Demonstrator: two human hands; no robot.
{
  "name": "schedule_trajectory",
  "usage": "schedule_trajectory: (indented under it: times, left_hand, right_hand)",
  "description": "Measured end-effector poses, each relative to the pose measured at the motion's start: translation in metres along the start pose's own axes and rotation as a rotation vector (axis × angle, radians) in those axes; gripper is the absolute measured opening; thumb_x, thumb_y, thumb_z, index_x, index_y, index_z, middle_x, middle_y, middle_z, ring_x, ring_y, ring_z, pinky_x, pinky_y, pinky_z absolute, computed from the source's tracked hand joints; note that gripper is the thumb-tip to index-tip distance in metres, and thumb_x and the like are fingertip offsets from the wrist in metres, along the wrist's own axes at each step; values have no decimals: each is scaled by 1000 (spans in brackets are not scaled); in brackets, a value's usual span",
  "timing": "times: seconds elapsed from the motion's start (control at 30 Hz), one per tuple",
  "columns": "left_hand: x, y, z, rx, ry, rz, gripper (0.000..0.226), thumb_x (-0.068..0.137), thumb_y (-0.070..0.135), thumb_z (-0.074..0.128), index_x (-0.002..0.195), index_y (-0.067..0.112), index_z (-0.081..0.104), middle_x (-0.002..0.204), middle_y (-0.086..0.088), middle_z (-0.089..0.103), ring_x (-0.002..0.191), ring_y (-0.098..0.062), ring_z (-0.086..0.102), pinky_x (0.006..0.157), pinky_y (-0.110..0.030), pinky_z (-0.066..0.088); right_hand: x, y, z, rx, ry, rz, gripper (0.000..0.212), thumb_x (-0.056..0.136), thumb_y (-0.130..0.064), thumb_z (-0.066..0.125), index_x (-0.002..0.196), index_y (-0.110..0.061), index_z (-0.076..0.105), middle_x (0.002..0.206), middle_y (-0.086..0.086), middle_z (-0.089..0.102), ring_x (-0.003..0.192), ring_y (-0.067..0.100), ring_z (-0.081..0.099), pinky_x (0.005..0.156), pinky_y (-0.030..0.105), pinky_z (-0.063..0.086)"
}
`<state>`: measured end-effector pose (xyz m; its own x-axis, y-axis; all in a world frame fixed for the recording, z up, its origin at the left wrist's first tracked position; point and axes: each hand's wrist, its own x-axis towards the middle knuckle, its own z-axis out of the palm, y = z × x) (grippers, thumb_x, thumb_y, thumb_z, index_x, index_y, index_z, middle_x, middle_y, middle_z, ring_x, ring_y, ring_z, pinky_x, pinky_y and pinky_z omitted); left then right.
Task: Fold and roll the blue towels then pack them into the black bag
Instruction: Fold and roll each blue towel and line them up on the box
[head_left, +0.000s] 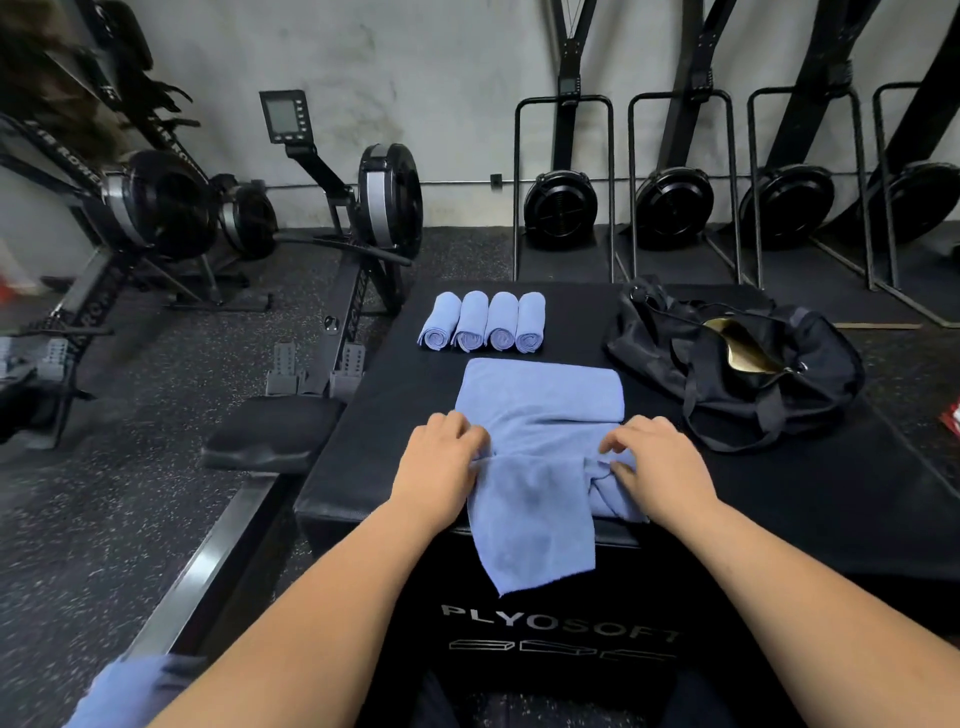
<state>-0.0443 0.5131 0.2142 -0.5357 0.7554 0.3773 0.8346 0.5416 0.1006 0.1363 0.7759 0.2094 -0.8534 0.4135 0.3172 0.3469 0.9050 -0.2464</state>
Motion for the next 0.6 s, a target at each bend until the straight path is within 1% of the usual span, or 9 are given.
schedule_trajectory:
  times: [0.07,0.13,0.17,0.2,0.27,0.33,0.37,0.5,0.6]
  left_hand:
    - [-4,3,5,37,27,204,28,76,11,69,97,30,65,101,7,54,91,-25,50,70,-35,29]
    - [-13,7,10,55,1,366,23,81,14,64,99,29,66,105,8,59,94,-23,56,75,-36,38]
    - [-17,8,13,39,-25,403,21,83,19,61,101,29,67,107,8,60,95,-22,59,79,-37,41]
    - [-22,7,14,9,-57,415,22,86,27,59,106,28,67,110,8,61,97,-22,60,84,-37,42]
    - [-28,4,15,-39,-125,409,34,90,48,59,117,30,66,119,7,57,103,-20,57,93,-37,43]
    - [-31,2,15,-46,-139,435,45,90,64,60,121,31,65,121,5,54,105,-20,52,95,-36,42]
    - [-31,1,16,-42,-125,457,45,90,66,61,120,32,65,121,4,53,104,-21,51,94,-36,42]
    - [-32,-1,24,-104,-49,443,32,94,61,66,107,32,70,116,5,55,100,-21,54,89,-35,42]
    - [-28,-3,26,-147,32,332,25,101,48,64,94,25,69,108,7,59,95,-22,57,83,-39,45]
  right_hand:
    - [-6,-2,7,12,-14,-119,24,77,-17,74,91,-36,72,94,-14,64,86,20,54,69,40,51]
    - [-13,-5,9,-10,-57,-242,22,80,-28,67,98,-38,73,96,-16,65,89,19,57,70,40,51]
    - [-17,-5,10,-27,-76,-273,23,82,-35,65,103,-38,72,99,-17,65,92,17,58,71,39,49]
    - [-19,-5,10,-35,-89,-285,26,84,-43,63,108,-39,72,101,-18,64,94,16,57,72,37,48]
    - [-22,-4,11,-45,-89,-287,30,86,-55,60,111,-42,71,102,-20,62,94,14,54,73,34,44]
    - [-20,0,14,-58,-69,-276,27,88,-60,62,107,-43,71,99,-21,62,93,13,50,73,35,43]
    - [-18,0,15,-52,-59,-260,24,89,-60,63,103,-43,72,96,-21,62,93,12,49,73,36,43]
    - [-9,-1,14,36,5,-151,14,91,-53,68,89,-39,71,87,-21,62,88,12,48,73,39,43]
    - [-3,5,11,91,48,-20,11,92,-43,72,84,-35,69,86,-18,62,89,16,50,76,41,44]
